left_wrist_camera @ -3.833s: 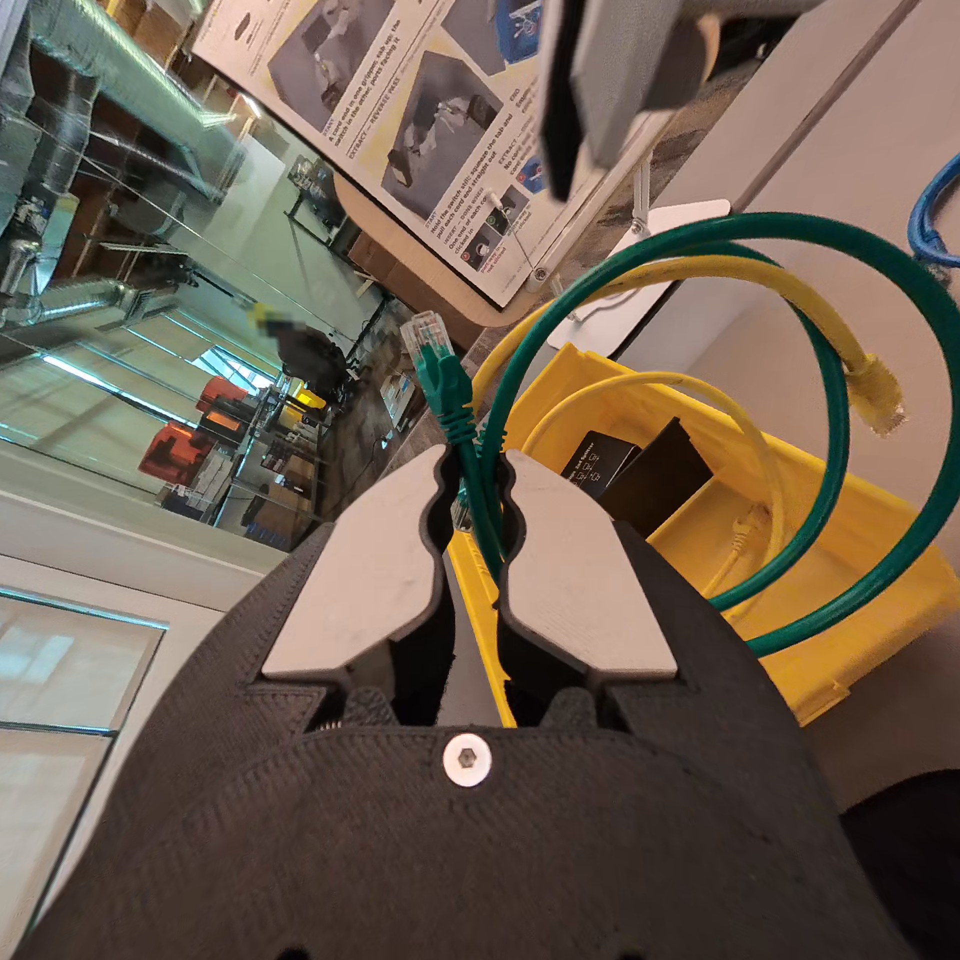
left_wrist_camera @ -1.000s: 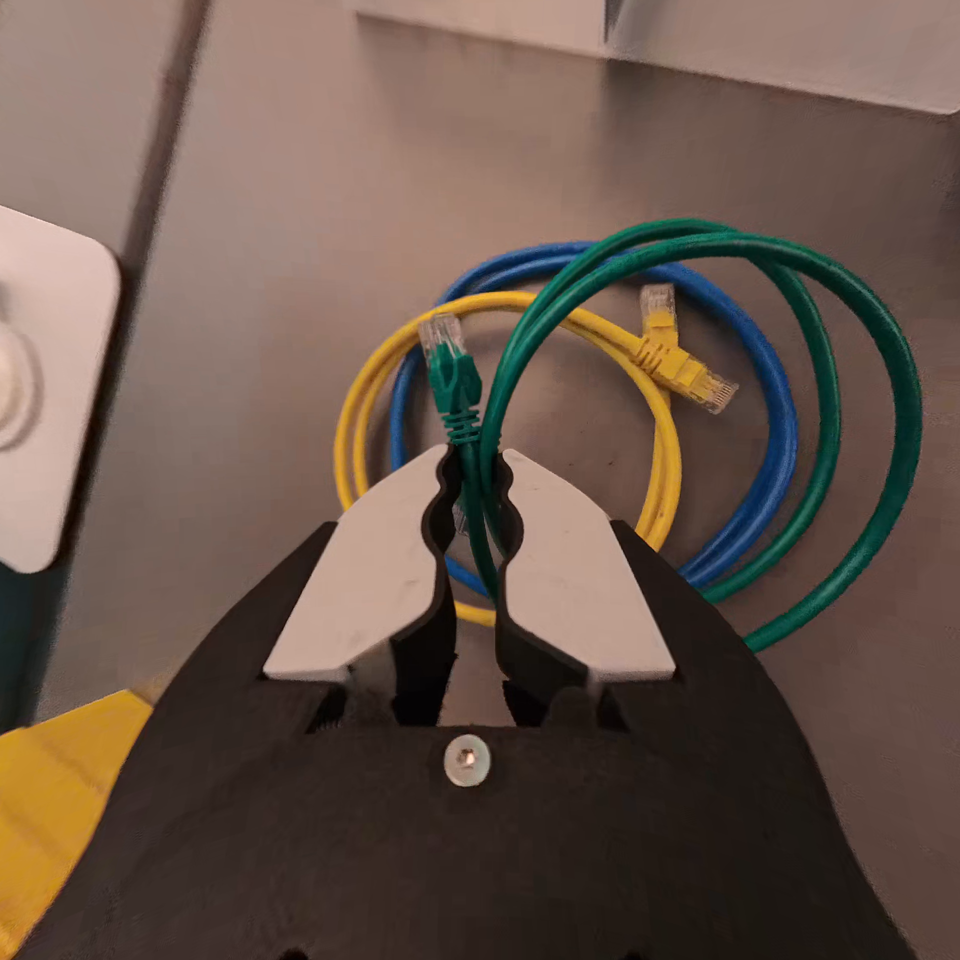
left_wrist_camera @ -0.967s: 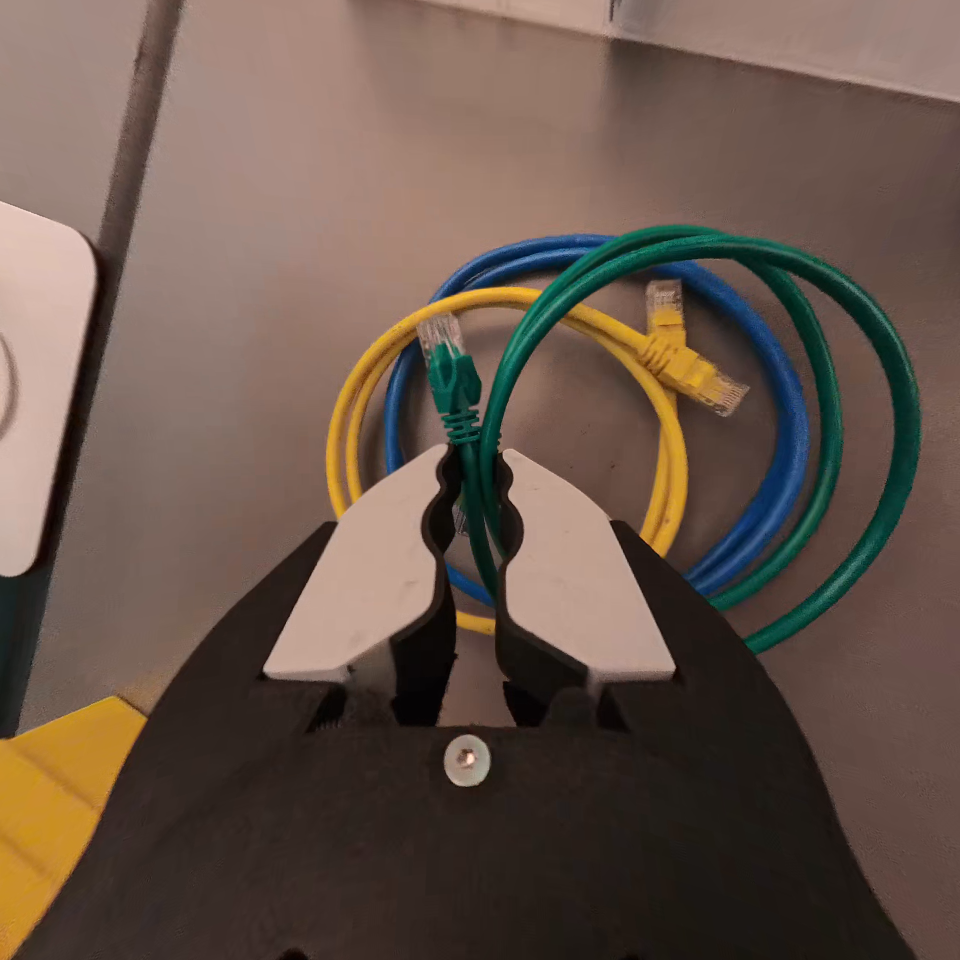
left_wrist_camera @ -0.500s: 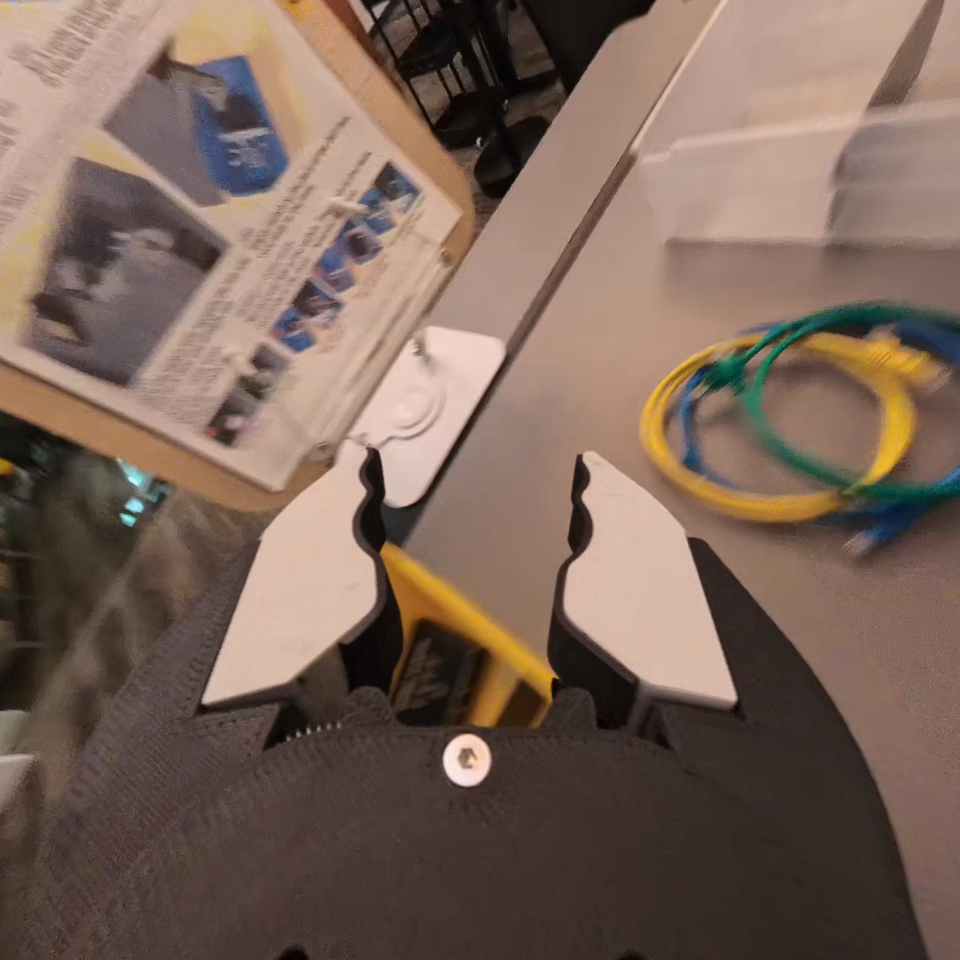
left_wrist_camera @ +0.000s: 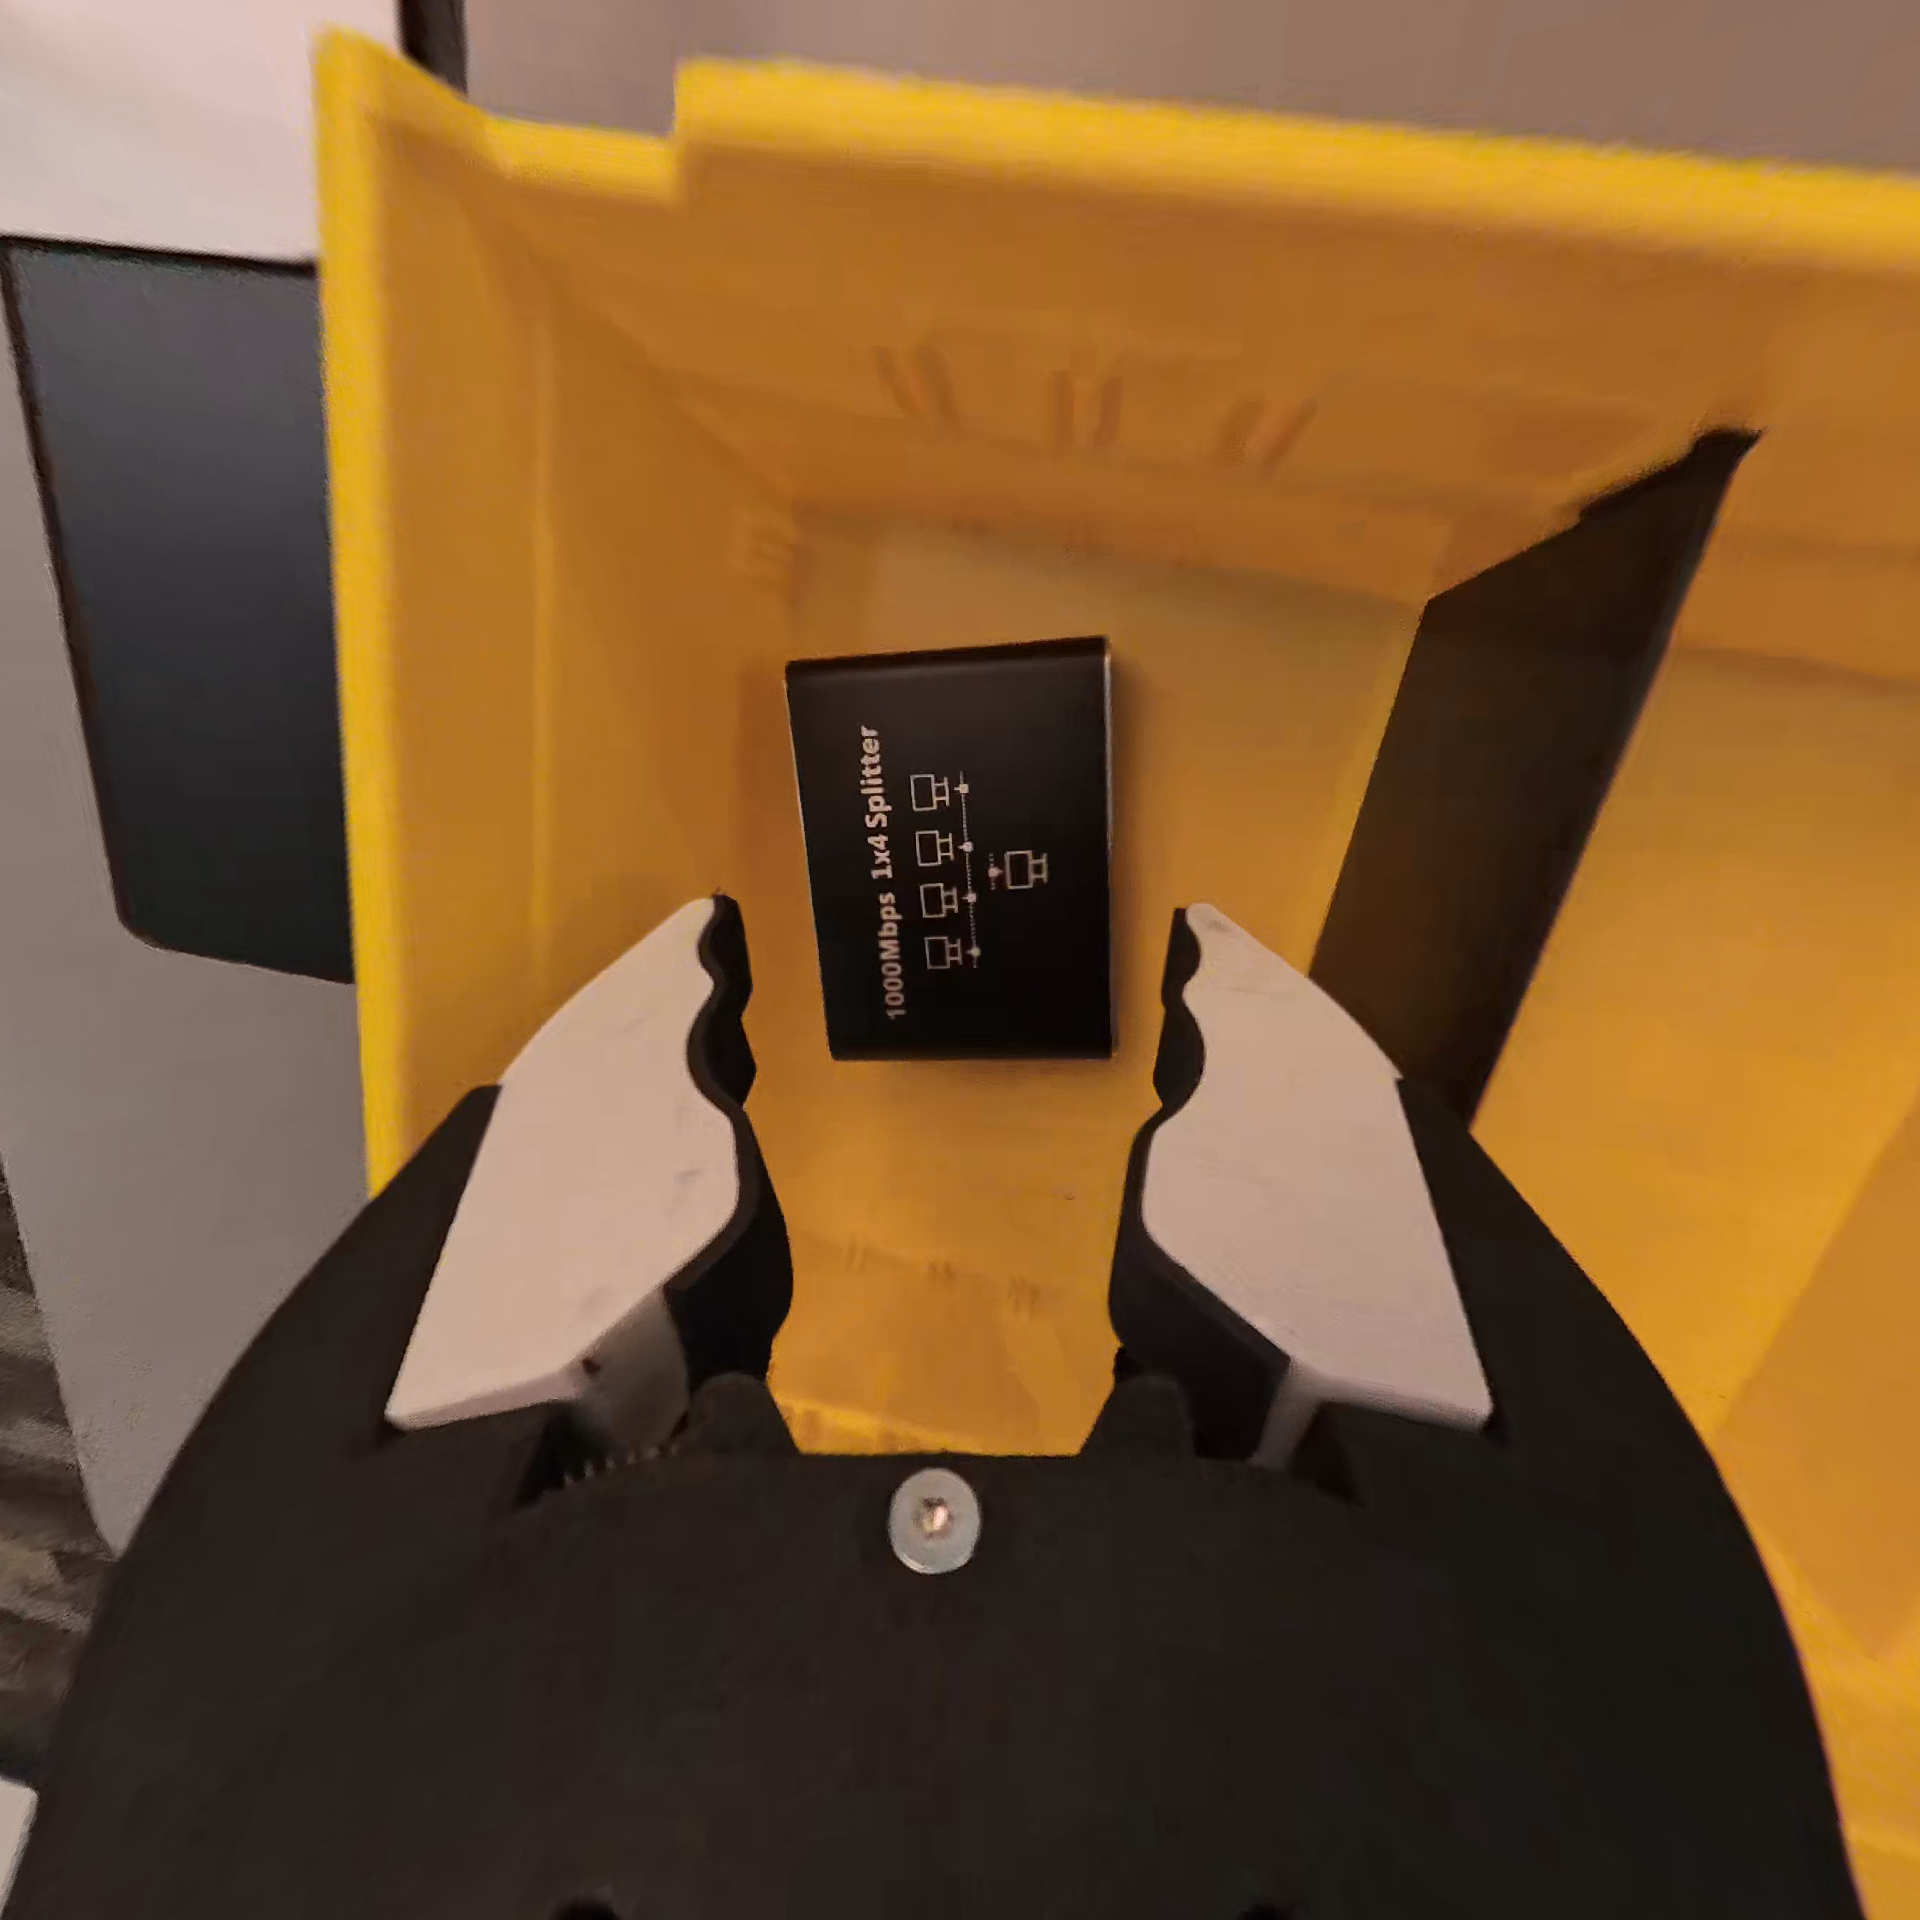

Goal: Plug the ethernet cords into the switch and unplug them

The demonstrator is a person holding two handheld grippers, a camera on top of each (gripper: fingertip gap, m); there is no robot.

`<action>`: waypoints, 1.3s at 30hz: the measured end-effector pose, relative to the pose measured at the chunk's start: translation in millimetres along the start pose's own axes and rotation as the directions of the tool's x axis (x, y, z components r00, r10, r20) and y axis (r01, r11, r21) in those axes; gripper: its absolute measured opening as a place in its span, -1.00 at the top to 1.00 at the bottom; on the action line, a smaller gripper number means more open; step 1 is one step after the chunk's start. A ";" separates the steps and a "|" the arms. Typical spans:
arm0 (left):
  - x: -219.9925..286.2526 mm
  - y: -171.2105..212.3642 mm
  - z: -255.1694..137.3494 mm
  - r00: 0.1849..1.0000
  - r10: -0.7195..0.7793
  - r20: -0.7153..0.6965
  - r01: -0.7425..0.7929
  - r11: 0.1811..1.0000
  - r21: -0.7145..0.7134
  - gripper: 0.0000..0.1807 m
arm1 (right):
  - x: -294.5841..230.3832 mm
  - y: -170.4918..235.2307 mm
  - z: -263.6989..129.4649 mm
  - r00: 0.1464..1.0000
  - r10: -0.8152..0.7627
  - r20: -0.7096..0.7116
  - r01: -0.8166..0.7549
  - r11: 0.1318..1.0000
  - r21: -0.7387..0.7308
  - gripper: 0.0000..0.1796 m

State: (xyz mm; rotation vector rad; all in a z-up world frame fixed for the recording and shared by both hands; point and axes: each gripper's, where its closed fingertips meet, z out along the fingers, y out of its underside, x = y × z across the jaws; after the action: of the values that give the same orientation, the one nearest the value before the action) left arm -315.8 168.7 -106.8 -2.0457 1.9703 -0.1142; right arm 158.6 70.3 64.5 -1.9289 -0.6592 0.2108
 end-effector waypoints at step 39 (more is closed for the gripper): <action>12.3 -101.2 -132.2 0.979 -0.193 0.063 0.176 0.961 0.215 0.22 | -25.8 -13.7 -6.4 0.995 -0.039 0.096 0.036 0.999 0.036 0.65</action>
State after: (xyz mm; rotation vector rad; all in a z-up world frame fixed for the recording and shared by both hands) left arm -252.0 137.4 44.4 -2.0562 1.6395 -0.2593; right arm 135.0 55.8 75.7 -1.8809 -0.7508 0.2917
